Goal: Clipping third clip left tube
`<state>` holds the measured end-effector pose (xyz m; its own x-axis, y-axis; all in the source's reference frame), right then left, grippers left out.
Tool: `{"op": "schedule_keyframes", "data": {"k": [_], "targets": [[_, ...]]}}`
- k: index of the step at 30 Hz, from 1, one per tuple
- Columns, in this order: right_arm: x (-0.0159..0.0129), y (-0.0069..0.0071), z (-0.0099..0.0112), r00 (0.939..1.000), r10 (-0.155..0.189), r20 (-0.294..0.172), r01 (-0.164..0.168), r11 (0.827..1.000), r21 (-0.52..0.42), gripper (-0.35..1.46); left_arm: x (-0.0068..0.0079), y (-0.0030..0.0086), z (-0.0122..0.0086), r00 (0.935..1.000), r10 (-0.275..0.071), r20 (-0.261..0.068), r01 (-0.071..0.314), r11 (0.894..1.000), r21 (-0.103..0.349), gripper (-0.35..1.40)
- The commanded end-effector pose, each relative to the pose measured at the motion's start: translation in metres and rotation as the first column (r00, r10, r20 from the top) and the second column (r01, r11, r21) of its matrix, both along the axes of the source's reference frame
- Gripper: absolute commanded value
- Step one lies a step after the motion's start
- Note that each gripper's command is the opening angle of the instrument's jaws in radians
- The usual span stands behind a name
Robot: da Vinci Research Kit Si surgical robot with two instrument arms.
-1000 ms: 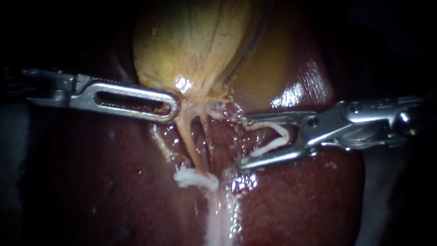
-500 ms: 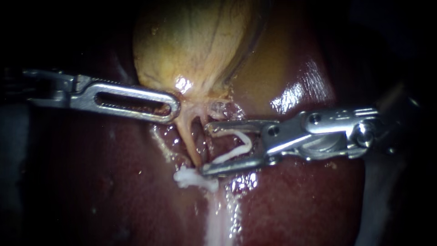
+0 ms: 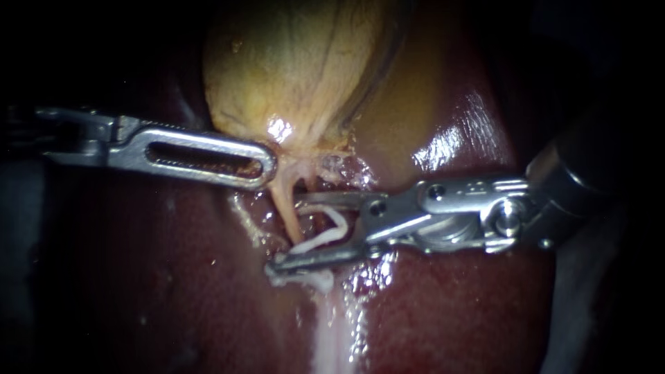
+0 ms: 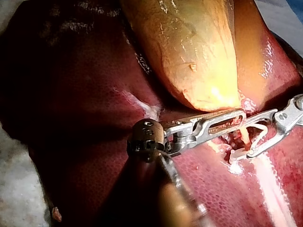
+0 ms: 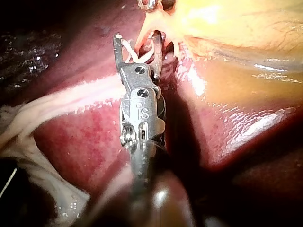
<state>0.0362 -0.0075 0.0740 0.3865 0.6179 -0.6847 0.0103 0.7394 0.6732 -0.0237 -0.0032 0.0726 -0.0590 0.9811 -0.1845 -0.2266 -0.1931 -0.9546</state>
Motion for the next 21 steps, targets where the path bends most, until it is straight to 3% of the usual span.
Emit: {"op": "schedule_keyframes", "data": {"k": [1,7,13,18,21], "targets": [[0.0003,0.0001,0.0001,0.9999,0.011,-0.008,-0.01,1.0,0.018,0.5,0.0,0.0,0.0,1.0,0.0,0.0,0.0,1.0,0.0,-0.35],[0.0014,0.0006,-0.0002,0.9967,0.049,-0.066,-0.041,0.993,0.112,0.5,-0.0002,0.0,0.0,1.0,-0.001,-0.001,0.001,1.0,0.0,-0.35],[0.0023,0.0011,-0.0006,0.9897,0.087,-0.114,-0.064,0.979,0.196,0.49,-0.0003,0.0,0.0,1.0,-0.004,-0.003,0.004,1.0,-0.001,-0.35],[0.0029,0.0024,-0.0014,0.9822,0.117,-0.147,-0.081,0.97,0.228,0.48,-0.0006,0.0,0.0001,1.0,-0.003,-0.002,0.003,1.0,-0.001,-0.35],[0.0029,0.0031,-0.0018,0.9809,0.122,-0.152,-0.084,0.969,0.233,0.47,-0.0006,0.0,0.0001,1.0,-0.003,-0.002,0.003,1.0,-0.001,-0.35]]}}
